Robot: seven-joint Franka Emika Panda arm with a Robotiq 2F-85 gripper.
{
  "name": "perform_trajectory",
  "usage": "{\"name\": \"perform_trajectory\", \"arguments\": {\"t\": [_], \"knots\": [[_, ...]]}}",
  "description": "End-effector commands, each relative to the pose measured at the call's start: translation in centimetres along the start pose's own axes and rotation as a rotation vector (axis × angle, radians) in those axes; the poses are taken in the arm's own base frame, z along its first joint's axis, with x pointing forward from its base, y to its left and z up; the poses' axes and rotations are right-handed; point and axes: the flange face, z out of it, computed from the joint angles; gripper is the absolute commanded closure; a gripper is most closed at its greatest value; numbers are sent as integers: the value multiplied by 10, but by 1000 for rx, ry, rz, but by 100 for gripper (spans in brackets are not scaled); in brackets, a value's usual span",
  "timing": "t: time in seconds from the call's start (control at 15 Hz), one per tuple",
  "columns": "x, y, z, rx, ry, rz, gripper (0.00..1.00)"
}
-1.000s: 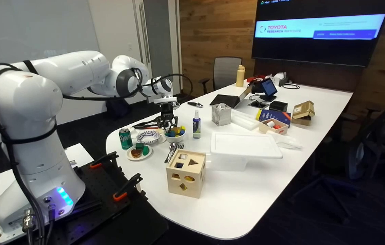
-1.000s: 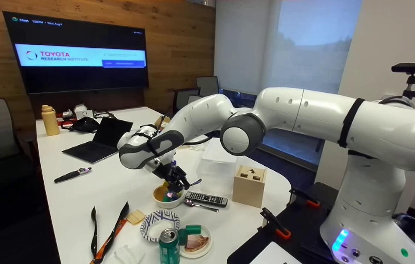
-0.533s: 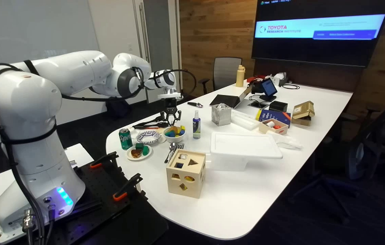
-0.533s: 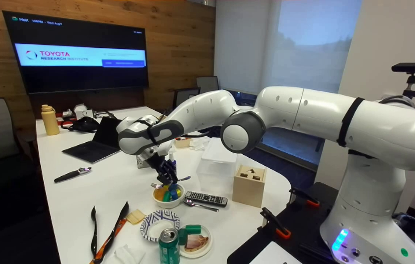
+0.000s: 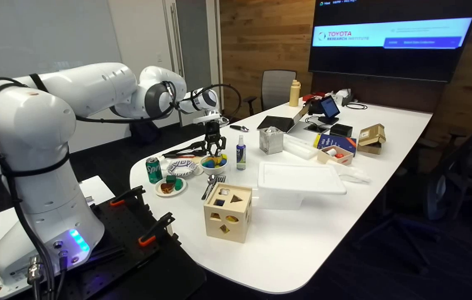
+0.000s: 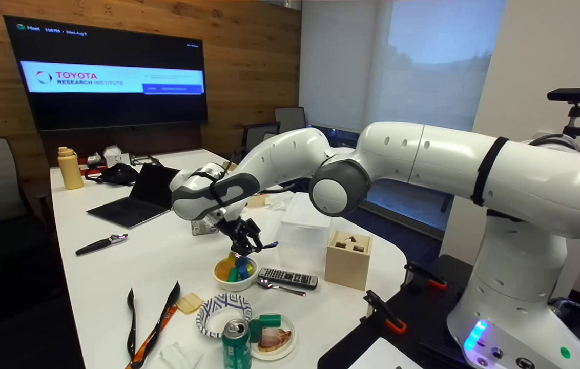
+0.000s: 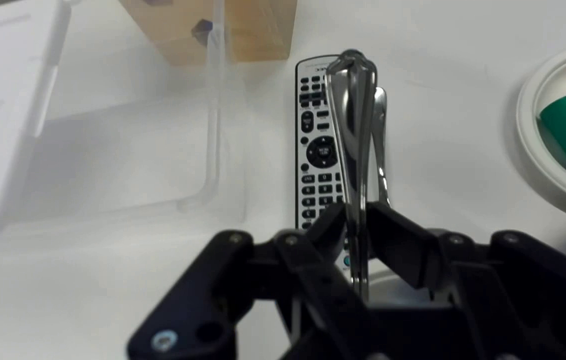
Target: Use the fork to stir the blocks in the white bowl.
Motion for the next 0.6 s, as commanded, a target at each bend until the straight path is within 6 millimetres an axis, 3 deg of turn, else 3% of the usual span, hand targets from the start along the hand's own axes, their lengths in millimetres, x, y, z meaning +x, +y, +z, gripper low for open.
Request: {"name": "perform_trajectory", "arguments": {"t": [0.0,0.53], "knots": [[-5,-3,13,-61,-87,88,95],[0,-12,45,-111,-168,101,95]]}}
